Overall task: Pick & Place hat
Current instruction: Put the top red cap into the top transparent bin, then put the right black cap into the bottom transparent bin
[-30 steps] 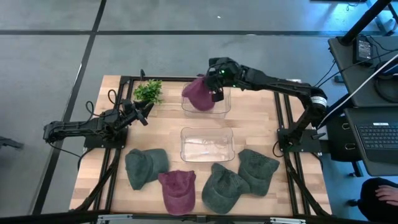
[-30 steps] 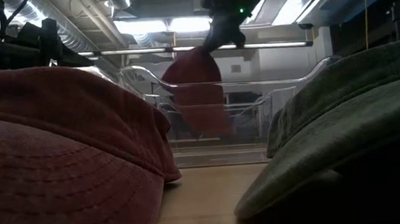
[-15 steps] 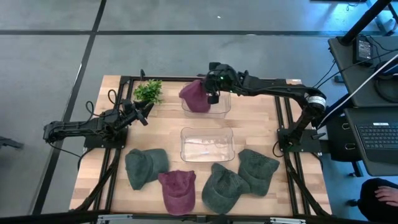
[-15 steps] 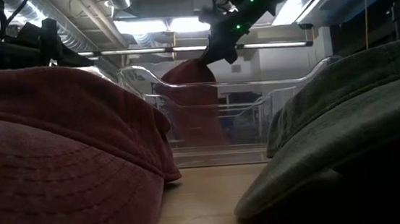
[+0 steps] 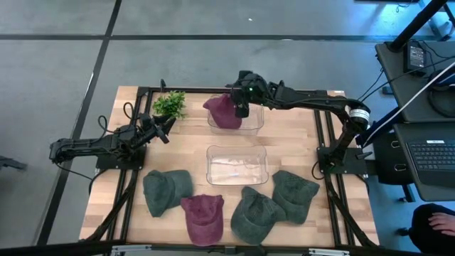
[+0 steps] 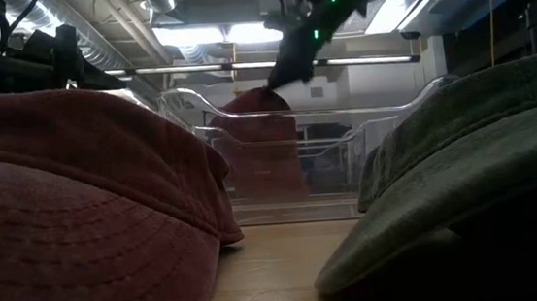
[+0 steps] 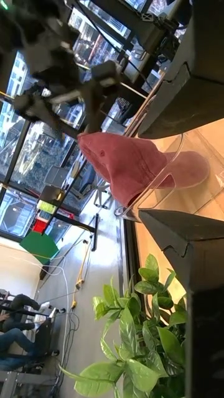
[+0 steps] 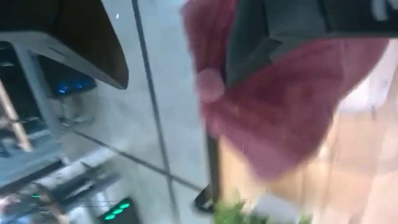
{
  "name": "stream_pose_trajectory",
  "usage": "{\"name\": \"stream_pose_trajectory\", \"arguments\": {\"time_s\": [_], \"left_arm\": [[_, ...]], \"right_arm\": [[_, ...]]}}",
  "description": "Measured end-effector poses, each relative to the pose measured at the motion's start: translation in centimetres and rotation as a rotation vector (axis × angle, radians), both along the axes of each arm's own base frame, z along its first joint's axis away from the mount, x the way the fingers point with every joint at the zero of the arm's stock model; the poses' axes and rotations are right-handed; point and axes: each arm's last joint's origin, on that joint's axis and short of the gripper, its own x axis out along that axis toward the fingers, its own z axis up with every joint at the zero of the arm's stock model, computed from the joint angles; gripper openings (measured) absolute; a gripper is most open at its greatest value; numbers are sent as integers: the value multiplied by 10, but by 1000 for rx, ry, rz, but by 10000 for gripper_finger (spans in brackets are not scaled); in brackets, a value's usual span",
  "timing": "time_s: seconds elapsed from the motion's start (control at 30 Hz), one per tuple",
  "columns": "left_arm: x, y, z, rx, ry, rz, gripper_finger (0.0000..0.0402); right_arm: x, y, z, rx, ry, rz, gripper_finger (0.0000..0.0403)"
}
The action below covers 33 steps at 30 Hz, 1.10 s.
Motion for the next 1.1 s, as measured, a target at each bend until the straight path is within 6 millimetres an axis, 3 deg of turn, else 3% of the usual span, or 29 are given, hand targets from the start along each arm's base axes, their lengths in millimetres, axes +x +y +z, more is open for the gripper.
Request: {"name": "stream_pose_trajectory", "arguments": {"time_s": [0.17,0.33,0.47,0.63,0.83,1.1], "left_arm": [[0,0,0,0,0,0,189],[0,0,0,0,-1,0,191],[0,0,0,0,0,0,190],[0,0,0,-1,-2,0,191],[0,0,0,-6,-5,0,190],[0,0,0,-6,-6,0,191]], "right_arm": [[-22,31,44,85,-46,3,289],[-87,66,66,394,20,-37,291],[-135,98,62,605,70,-88,291],[-177,136,31,814,115,-185,291],[-208,172,-35,978,281,-221,291],[-214,201,-113,940,436,-116,291]]}}
